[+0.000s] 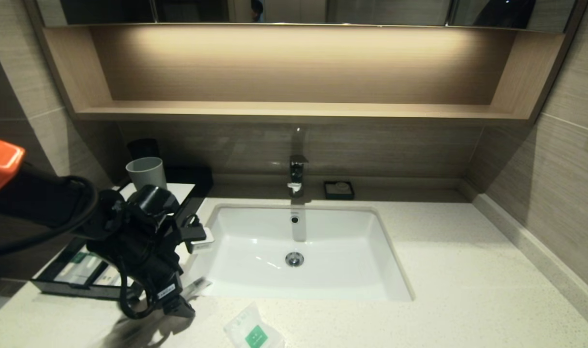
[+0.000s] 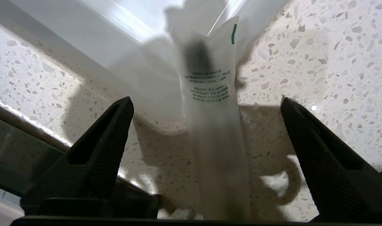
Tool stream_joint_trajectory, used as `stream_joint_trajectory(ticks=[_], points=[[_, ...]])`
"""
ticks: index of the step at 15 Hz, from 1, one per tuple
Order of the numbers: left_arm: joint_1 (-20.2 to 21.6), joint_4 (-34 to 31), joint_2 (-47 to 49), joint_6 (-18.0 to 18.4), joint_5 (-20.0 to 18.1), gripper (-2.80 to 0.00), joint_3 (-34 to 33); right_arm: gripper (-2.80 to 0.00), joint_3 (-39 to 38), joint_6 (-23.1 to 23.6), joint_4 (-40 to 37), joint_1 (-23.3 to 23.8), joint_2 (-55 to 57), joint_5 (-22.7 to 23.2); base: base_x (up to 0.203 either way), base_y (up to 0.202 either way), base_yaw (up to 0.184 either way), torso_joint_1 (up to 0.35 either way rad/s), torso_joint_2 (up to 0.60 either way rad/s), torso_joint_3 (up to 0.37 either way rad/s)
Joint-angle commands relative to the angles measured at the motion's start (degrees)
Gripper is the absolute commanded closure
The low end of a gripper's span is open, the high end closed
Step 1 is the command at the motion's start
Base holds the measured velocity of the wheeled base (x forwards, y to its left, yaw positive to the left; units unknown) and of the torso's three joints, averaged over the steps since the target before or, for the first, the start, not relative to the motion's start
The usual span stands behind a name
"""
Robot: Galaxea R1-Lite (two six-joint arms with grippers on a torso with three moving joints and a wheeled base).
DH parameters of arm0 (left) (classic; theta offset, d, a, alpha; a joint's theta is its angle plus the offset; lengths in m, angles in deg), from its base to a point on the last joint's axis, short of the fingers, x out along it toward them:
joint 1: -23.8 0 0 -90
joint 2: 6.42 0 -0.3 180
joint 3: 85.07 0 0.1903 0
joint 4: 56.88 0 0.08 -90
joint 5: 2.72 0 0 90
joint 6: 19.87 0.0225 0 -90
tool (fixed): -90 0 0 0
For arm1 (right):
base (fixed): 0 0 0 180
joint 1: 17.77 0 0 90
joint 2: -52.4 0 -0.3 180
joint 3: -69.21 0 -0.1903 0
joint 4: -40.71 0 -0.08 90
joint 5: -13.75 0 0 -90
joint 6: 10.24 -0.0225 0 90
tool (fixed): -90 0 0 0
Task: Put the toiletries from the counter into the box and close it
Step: Pick up the bathroom toiletry
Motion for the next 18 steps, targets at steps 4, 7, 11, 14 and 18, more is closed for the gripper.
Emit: stream_joint_trajectory(ticks=[4,7,11,14,18], points=[[0.0,0.3,0.1,0.2,1.0,0.00,-0.4,0.00,0.0,0.0,0.0,0.0,0.0,0.0,0.000,0.000,0.000,0.000,0.00,0.000],[0.0,1.3,-0.4,0.2,1.0,0.00,-0.5,0.00,-0.1,0.0,0.0,0.0,0.0,0.0,0.000,0.000,0.000,0.000,0.00,0.000],[0.2,1.3,-0.8,0.2,1.0,0.00,-0.5,0.00,-0.1,0.0,0.0,0.0,0.0,0.0,0.000,0.000,0.000,0.000,0.00,0.000],[0.2,1.3,-2.4,0.1,0.8,0.00,-0.5,0.00,-0.1,0.0,0.0,0.0,0.0,0.0,0.000,0.000,0.000,0.000,0.00,0.000],[0.4,0.7,-5.3,-1.6,0.8,0.00,-0.1,0.00,0.0,0.0,0.0,0.0,0.0,0.0,0.000,0.000,0.000,0.000,0.00,0.000]])
